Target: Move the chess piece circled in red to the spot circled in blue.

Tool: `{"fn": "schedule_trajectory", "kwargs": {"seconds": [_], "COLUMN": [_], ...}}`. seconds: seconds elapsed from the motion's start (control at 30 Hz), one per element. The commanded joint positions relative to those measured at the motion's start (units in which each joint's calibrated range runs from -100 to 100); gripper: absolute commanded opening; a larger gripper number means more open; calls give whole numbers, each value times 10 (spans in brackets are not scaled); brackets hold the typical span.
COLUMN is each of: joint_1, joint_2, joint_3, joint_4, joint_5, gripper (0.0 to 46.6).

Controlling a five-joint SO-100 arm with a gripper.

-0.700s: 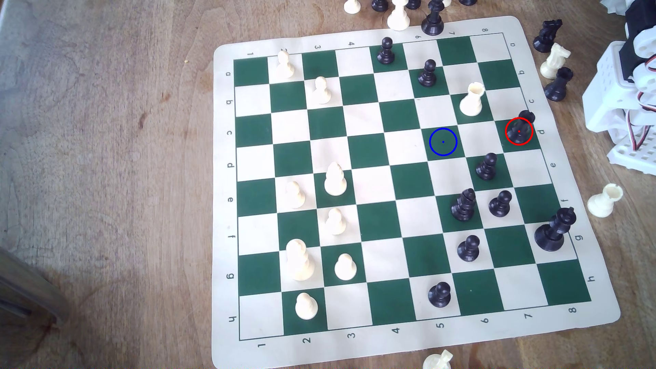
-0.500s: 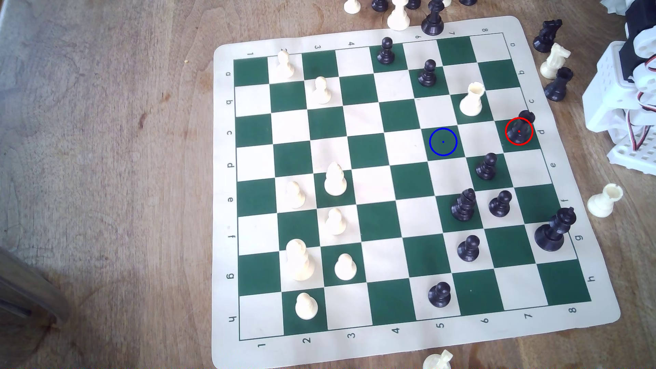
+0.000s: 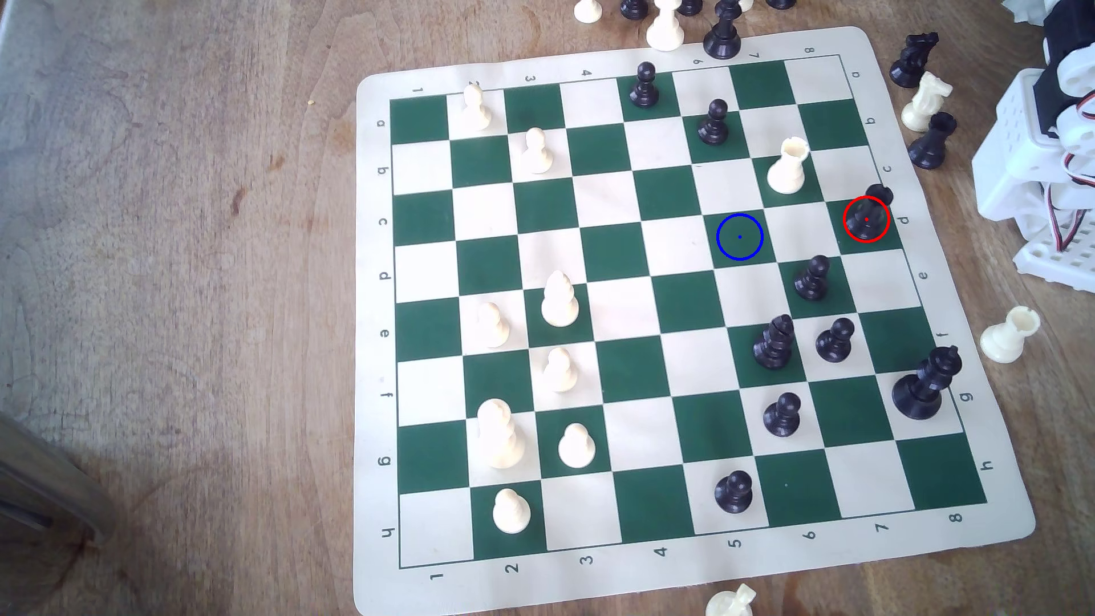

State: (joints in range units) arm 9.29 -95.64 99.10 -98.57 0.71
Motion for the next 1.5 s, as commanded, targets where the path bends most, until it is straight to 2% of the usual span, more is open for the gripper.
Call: {"fn": "schedule_trajectory", "kwargs": {"seconds": [0.0, 0.07, 0.2, 0.3, 0.5, 0.53, 0.63, 0.67, 0.8, 0.93, 0.97, 1.07, 1.13, 1.23, 1.33, 1.47], "joint_1": [-1, -14, -16, -18, 22, 44, 58, 55, 33, -17, -60, -113, -118, -120, -148, -130], "joint_2": [-1, -1, -2, -1, 0, 0, 0, -1, 10, 79, 146, 240, 287, 332, 371, 424], "joint_3": [9, 9, 9, 9, -2, -30, -124, -190, -291, -388, -461, -542, -545, -520, -494, -468], "joint_4": [14, 76, 321, 512, 785, 881, 1093, 1223, 1432, 1640, 1734, 1813, 1812, 1814, 1814, 1805], "joint_5": [-2, -7, -4, 17, 14, 10, 2, 0, -5, -24, -36, -56, -58, -48, -47, -25], "gripper": [2, 2, 2, 2, 2, 2, 2, 10, 32, 15, 15, 14, 19, 35, 63, 61]}}
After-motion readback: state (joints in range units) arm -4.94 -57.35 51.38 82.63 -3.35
